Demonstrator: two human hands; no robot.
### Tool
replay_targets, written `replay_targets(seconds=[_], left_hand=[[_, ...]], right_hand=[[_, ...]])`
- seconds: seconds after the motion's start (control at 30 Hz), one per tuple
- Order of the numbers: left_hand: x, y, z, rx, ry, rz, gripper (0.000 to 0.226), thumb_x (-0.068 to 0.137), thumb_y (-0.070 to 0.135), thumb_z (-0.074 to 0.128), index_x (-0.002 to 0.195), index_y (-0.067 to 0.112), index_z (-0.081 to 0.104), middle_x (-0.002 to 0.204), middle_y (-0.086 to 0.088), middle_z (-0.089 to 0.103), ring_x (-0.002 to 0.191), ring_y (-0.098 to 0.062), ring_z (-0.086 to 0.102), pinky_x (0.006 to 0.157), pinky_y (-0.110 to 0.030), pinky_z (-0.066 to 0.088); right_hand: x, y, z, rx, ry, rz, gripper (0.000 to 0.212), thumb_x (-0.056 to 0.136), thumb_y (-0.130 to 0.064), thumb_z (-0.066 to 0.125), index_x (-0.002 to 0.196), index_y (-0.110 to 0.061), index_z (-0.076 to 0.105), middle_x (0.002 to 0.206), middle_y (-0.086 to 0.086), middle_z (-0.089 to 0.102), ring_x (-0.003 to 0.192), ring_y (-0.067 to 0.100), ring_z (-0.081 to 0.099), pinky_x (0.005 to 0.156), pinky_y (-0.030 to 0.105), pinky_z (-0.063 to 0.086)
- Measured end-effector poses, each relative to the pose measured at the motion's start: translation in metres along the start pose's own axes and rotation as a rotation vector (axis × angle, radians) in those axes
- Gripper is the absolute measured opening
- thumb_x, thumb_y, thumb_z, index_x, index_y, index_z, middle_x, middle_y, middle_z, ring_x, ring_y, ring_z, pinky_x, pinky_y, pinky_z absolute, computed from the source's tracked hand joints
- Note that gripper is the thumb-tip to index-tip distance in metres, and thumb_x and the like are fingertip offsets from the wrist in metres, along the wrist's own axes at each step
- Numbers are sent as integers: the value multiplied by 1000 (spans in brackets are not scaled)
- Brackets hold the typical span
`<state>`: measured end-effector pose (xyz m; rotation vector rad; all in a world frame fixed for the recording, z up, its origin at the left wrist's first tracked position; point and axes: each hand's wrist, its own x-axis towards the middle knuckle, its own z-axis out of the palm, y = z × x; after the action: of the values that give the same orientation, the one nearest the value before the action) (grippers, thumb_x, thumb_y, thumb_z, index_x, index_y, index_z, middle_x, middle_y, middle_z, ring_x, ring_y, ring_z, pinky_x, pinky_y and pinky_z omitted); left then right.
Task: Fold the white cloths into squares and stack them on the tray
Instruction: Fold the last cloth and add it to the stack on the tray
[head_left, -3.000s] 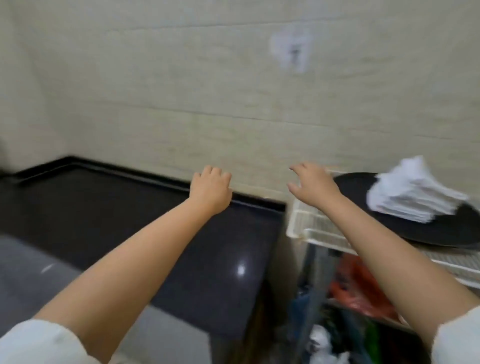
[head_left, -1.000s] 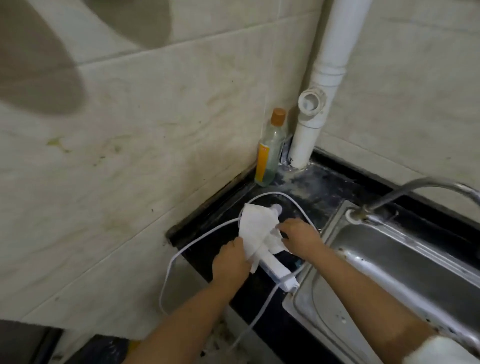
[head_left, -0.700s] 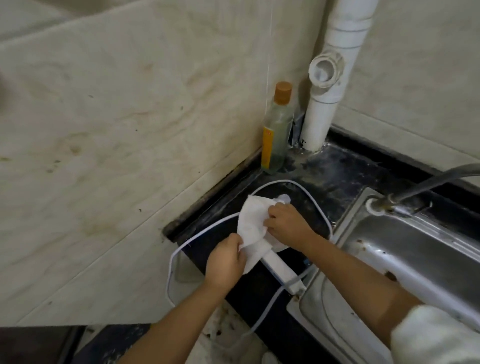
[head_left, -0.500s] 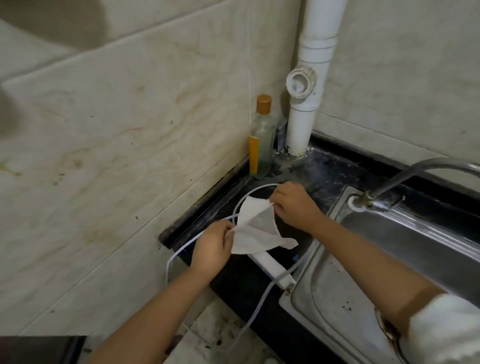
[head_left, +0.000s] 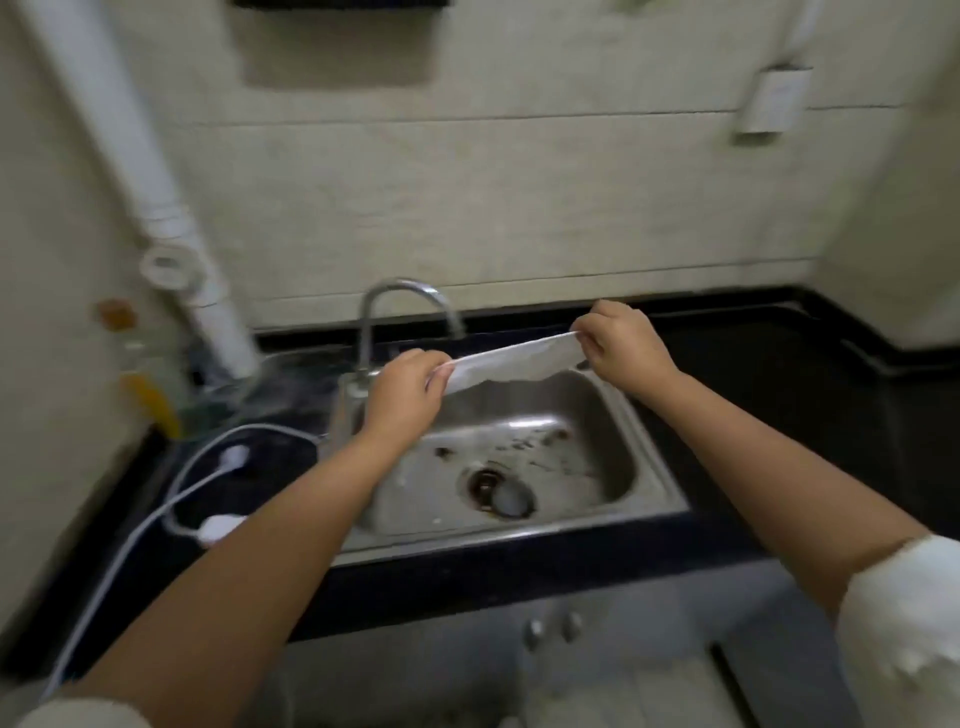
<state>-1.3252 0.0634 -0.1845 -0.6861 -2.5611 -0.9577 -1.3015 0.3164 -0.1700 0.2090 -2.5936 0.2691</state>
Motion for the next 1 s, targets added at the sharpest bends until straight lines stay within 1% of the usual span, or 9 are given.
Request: replay_targets(seconds=[0.07, 0.2, 0.47, 0.57, 0.67, 0.77, 0.83, 0.93, 1.0], left_hand=[[13, 52, 39, -48, -74, 80, 24, 94, 18, 51, 99, 4, 70, 93, -19, 65, 91, -33, 60, 74, -33, 39], [26, 162, 126, -57, -230, 273, 26, 95, 20, 48, 101, 8, 69, 97, -18, 61, 96, -33, 56, 75, -34, 42], [-9, 418, 294, -128, -478, 678, 27, 96, 22, 45, 105, 14, 69, 104, -11, 61, 100, -30, 56, 73, -31, 40], [-28, 509, 348, -180, -502, 797, 27, 96, 22, 45, 105, 12, 69, 101, -12, 60, 99, -30, 57, 72, -33, 41], [-44, 582, 386, -316, -484, 892, 25, 94, 18, 47, 101, 7, 69, 99, -15, 62, 97, -31, 56, 74, -36, 42], [-56, 614, 417, -462, -480, 1070, 24, 92, 15, 50, 96, 3, 70, 93, -16, 67, 91, -33, 61, 77, -37, 47], [-63, 613, 435, -462, -488, 1276, 31, 87, 18, 44, 87, 2, 71, 83, -15, 69, 78, -32, 66, 69, -35, 52], [-74, 589, 467, -381, -598, 1503, 34, 81, 21, 42, 80, 5, 72, 75, -10, 71, 66, -26, 68, 62, -31, 51], [-87, 568, 481, -287, -852, 1517, 39, 82, 29, 40, 80, 8, 73, 78, -8, 73, 69, -24, 69, 61, -28, 56]], right_hand=[[-53, 49, -48, -97, -1, 176, 16, 82, -2, 57, 90, 2, 70, 85, 22, 64, 83, 41, 61, 69, 45, 50], [-161, 126, -141, -252, 9, 472, 21, 90, -10, 53, 100, -1, 69, 97, 18, 63, 97, 35, 57, 79, 42, 46], [-375, 239, -290, -458, 79, 1027, 25, 93, -15, 49, 108, -6, 68, 104, 16, 62, 103, 32, 54, 75, 33, 40], [-440, 277, -333, -537, 115, 1150, 24, 93, -14, 50, 104, -3, 68, 101, 20, 64, 99, 37, 56, 70, 33, 40], [-493, 303, -366, -632, 206, 1160, 20, 89, -7, 54, 93, 5, 69, 90, 27, 64, 89, 41, 58, 68, 39, 44], [-541, 312, -376, -677, 253, 1101, 15, 81, -3, 58, 82, 6, 70, 79, 25, 66, 77, 41, 61, 66, 38, 47], [-568, 308, -367, -645, 188, 1076, 16, 77, -6, 56, 75, 3, 70, 73, 21, 67, 68, 37, 62, 66, 32, 45], [-593, 299, -337, -401, -37, 1149, 14, 78, -8, 60, 72, -1, 71, 73, 16, 70, 68, 31, 65, 67, 31, 44], [-603, 291, -311, -120, -266, 1274, 14, 84, -12, 62, 83, -2, 72, 83, 13, 71, 78, 26, 65, 71, 29, 43]])
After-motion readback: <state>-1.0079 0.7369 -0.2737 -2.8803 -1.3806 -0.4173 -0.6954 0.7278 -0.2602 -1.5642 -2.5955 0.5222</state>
